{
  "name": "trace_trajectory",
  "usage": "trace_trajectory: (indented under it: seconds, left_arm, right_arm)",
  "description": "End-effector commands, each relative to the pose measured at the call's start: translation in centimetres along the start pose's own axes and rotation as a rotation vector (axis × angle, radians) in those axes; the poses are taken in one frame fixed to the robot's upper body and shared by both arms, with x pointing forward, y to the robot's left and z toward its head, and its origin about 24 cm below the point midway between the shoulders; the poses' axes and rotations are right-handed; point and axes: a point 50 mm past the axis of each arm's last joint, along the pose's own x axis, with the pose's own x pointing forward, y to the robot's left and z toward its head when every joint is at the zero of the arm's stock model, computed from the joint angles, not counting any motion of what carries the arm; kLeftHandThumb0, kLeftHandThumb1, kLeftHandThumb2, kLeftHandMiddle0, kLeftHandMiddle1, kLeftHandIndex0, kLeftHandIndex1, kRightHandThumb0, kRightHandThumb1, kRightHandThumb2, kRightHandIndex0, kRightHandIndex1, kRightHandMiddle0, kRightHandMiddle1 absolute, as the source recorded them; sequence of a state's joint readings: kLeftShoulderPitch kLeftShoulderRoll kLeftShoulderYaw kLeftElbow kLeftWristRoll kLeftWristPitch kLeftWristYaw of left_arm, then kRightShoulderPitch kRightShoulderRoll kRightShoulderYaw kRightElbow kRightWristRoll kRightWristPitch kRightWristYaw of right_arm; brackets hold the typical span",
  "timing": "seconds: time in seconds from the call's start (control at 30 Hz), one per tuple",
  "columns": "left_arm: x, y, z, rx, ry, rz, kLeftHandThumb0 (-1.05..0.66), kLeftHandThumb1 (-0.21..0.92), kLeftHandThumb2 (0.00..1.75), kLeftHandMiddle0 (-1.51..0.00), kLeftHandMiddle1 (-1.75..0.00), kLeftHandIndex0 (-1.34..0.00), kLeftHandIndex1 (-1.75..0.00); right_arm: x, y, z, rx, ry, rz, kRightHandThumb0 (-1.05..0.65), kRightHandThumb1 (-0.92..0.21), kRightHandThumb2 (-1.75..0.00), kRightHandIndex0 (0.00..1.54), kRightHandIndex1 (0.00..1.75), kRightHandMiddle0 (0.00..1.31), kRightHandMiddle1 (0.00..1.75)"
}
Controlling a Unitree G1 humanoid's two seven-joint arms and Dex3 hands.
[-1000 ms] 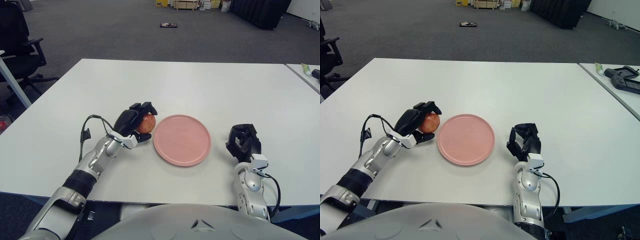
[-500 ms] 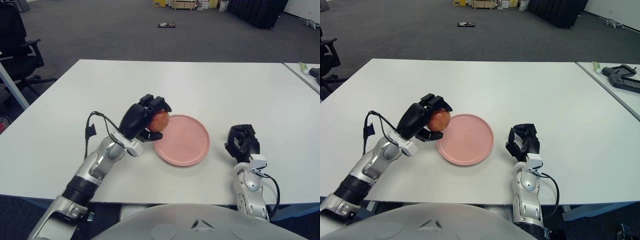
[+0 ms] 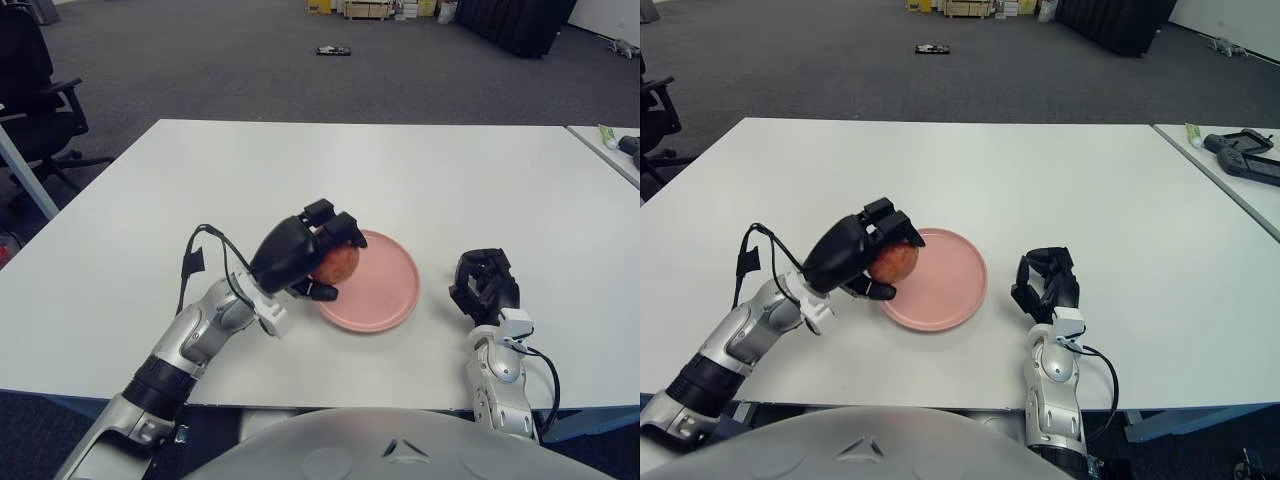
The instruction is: Put the apple into the plate.
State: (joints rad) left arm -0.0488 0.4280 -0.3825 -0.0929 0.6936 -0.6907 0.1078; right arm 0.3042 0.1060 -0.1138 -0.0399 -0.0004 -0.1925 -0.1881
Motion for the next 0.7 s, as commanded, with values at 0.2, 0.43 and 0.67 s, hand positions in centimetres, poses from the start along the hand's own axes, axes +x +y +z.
trace_trajectory:
  seconds: [0.2,0.43,0.67]
  left_arm:
    - [0.6,-1.7,0.8,0.031,-0.102,-0.098,-0.52,0.19,1.48,-1.27,-1.75,-0.72,-1.75]
    - [1.0,-5.4,0.7,0.023,-0.121,-0.219,-0.52,0.20,1.46,-1.27,-1.75,-0.71,-1.75]
    - [0.2,-7.3,0.1,0.029,-0.113,-0.303,-0.51,0.22,1.43,-1.28,-1.75,-0.69,-1.75]
  right_arm:
    - [0.2,0.2,0.2,0.003,-0.015,0.009,-0.39,-0.65,-0.90,0.55,1.30,0.35,1.75]
    - [0.2,0.3,0.2,-0.004,-0.013,0.005,-0.38,-0.66,-0.89,0.54,1.30,0.35,1.75]
    - [0.2,0.2,0.1,-0.011,-0.013,0.008,-0.38,-0.66,-0.89,0.53,1.29,0.35,1.75]
